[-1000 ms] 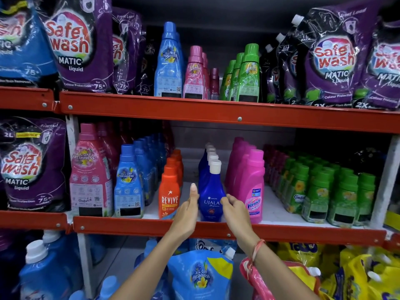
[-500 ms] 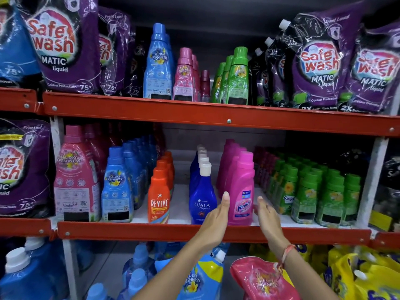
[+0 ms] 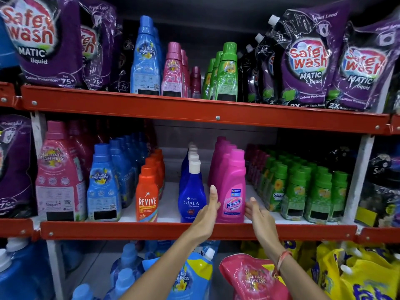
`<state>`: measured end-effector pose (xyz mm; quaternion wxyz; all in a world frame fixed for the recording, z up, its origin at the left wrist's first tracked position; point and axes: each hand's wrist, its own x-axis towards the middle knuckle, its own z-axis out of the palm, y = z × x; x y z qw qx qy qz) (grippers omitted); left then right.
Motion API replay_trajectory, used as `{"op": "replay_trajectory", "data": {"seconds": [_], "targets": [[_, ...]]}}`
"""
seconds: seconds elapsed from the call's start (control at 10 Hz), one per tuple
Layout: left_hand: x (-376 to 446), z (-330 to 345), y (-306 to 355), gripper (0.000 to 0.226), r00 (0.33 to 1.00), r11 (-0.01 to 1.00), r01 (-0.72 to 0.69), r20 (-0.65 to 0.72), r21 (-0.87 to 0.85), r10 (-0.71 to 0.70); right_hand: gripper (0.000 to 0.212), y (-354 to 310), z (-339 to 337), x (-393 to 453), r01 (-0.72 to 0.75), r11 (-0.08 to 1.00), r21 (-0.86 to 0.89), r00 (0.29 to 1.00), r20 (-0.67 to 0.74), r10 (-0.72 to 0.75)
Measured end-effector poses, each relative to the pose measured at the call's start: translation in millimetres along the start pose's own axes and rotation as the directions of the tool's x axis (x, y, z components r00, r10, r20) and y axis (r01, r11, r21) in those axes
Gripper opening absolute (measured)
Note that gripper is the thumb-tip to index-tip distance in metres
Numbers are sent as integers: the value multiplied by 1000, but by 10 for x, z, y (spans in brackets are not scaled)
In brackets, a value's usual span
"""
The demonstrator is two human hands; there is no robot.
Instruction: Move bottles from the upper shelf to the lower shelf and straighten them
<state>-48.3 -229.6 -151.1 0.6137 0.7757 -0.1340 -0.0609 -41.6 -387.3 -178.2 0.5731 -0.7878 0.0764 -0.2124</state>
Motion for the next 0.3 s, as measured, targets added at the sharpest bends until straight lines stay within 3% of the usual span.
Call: {"op": "replay_trajectory", "data": {"seconds": [0.1,0.2,0.3], "targets": [[-25,-8,-34,115,999,998,-28,29,56,26,49,2,-7,-26,36,999,9,999,26,-36],[-93,-24,-81,78,997,981,-79,30,176,75,41,-51,-22,-73,94,993,-67,995,34,-92],[-168,-136,-135,64,921,890,-316,-118,328,370,35,-170,-79,-90,240,960,-142,967,-54,-250]]}}
